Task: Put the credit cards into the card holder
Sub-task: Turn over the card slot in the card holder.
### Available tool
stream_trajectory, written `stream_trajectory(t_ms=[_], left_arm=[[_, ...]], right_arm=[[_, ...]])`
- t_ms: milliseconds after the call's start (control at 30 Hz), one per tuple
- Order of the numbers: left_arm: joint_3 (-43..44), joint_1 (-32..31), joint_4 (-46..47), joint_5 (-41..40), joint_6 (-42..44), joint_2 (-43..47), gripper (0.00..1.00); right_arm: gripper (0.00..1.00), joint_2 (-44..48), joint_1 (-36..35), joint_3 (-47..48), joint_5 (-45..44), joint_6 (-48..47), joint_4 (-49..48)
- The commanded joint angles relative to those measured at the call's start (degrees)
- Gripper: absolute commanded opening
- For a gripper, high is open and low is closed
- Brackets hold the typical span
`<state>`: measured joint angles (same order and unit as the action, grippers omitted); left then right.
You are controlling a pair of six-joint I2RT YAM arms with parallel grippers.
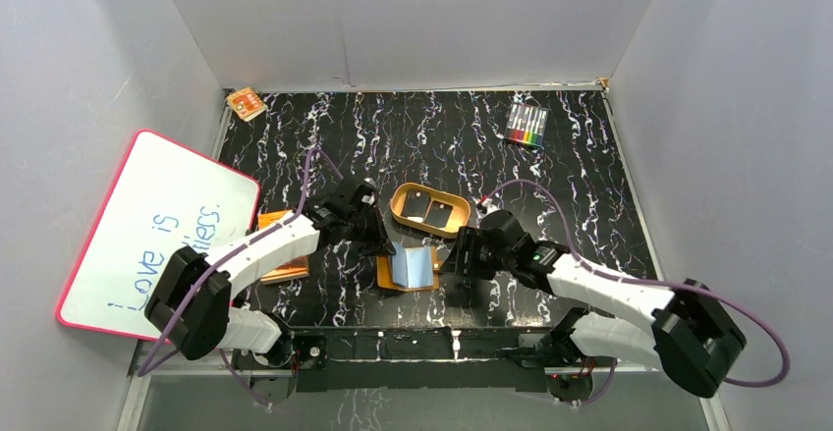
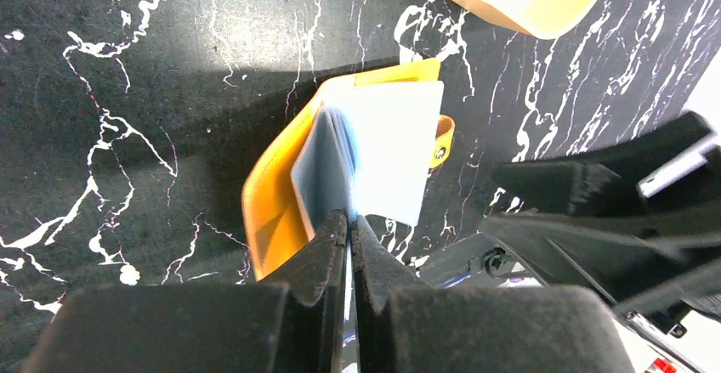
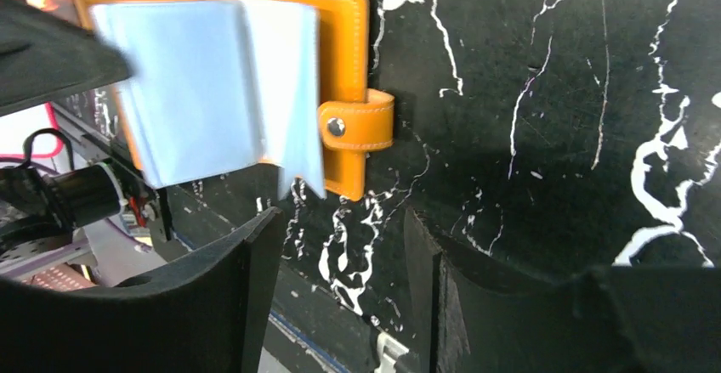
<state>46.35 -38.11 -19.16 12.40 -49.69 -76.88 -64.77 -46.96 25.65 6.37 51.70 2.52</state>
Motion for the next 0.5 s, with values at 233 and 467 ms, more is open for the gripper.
stream_trajectory(t_ms=[233,467], left_arm=[[3.7,-2.1,-2.3,0.1,-0.6,-3.6,0.0],[4.2,-2.2,-1.4,1.5,-1.1,-4.9,0.0]], right_arm=[[0.52,-2.3,0.0,6.2,12.3,-3.8,-10.4],[0.5,-13.9,0.0,6.4,15.1,-0.8,-20.9]])
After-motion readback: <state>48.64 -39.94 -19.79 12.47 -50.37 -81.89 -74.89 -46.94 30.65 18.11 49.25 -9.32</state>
